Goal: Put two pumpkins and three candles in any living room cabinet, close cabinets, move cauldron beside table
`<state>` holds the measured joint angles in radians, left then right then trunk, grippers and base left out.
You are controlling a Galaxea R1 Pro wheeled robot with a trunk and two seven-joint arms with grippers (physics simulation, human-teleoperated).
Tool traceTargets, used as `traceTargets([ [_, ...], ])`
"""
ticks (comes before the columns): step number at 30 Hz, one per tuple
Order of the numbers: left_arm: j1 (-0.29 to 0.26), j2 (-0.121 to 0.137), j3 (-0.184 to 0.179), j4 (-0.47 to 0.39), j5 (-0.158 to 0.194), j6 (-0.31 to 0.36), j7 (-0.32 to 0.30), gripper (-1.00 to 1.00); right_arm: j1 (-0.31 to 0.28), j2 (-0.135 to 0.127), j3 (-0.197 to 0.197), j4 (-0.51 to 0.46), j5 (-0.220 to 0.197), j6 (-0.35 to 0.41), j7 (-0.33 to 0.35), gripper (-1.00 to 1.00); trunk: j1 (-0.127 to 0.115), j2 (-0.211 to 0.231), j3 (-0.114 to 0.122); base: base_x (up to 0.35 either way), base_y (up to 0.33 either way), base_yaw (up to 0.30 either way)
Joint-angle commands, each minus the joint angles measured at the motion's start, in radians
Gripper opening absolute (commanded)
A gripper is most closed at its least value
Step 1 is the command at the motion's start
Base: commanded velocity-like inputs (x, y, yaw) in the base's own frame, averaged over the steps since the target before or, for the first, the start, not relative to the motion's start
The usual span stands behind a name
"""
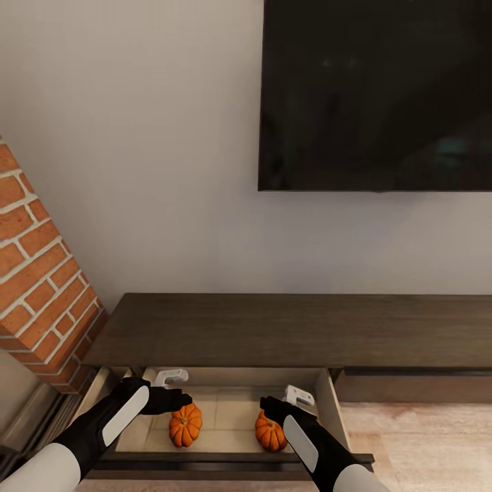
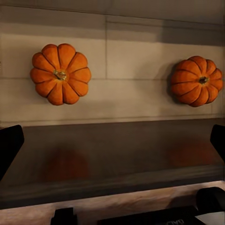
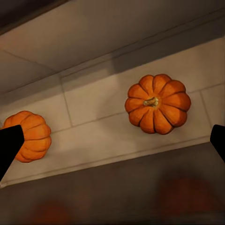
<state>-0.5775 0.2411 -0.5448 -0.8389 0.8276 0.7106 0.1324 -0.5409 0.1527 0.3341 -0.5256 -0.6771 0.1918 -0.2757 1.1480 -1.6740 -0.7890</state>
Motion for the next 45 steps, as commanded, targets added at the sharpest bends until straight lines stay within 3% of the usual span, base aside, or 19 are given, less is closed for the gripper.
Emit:
traceTargets([
  [1,-0.001,0.001,-0.004,-0.002,0.011,0.001,0.009,1.0,-0.001,-0.001,0.006,-0.002,-0.007,0.003,-0.008,1.0,-0.004,0.007,0.002,0.0,0.0,0.0],
  [45,-0.001,-0.002,-0.004,0.001,0.012,0.001,0.01,1.0,0.0,0.0,0.006,-0.002,-0.007,0.028,-0.008,1.0,-0.173,0.315,0.14,-0.029,0.0,0.0],
])
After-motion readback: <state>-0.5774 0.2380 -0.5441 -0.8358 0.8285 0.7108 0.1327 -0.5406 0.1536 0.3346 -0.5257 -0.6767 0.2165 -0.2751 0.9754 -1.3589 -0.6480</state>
